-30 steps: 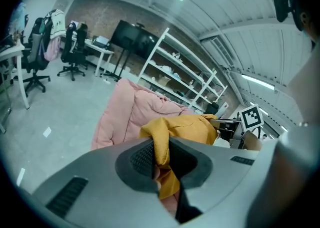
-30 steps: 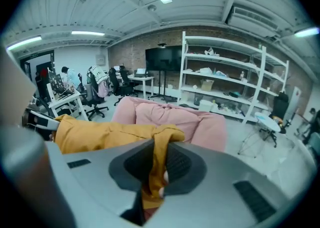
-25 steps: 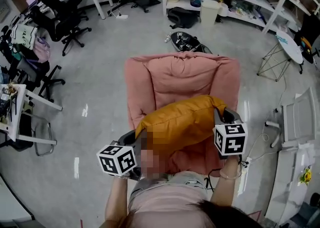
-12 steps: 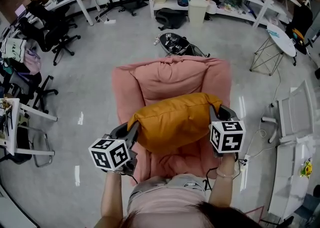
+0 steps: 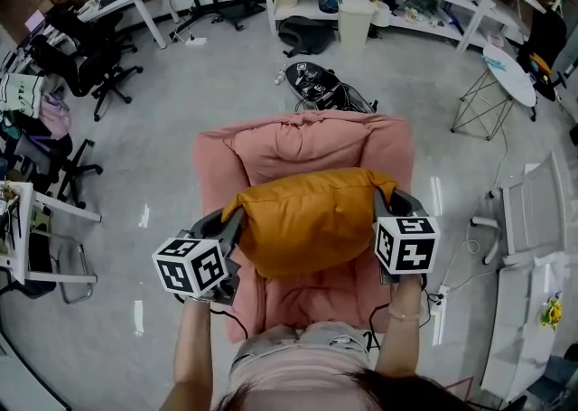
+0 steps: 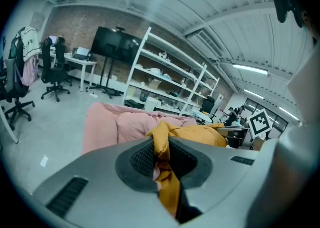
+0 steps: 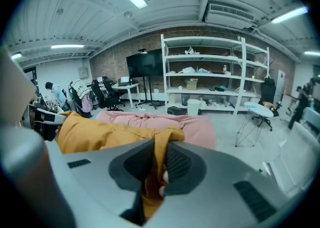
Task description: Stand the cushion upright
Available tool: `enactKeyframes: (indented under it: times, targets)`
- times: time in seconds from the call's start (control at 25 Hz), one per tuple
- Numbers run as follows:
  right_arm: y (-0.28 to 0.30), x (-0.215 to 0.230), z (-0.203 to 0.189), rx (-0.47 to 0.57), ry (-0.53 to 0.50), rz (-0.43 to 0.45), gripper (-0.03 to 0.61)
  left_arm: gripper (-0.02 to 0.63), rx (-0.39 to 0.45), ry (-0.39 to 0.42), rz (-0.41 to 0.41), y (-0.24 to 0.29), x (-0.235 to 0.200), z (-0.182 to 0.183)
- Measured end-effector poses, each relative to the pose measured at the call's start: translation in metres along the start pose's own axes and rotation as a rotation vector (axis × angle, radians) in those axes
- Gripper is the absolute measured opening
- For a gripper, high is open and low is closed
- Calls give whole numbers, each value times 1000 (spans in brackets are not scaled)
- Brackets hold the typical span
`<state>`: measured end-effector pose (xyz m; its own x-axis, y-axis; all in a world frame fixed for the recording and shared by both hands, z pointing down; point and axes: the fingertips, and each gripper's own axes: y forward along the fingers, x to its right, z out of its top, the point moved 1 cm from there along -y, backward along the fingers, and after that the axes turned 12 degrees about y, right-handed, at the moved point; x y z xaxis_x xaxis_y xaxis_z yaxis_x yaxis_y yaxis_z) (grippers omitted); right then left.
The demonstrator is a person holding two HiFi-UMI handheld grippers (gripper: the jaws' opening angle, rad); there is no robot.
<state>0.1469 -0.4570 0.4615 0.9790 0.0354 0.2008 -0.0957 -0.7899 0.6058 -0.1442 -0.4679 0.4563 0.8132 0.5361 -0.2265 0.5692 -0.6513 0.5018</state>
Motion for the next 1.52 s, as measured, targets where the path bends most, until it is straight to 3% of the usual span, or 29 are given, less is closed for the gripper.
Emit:
enactKeyframes:
  times: [0.52,1.52]
  targets:
    - [33,20,23,23,66,15,52,37,11,0,57,39,-13,31]
    - [100,33,63,13,80,71,54,37,24,-48,177,86,-44,67]
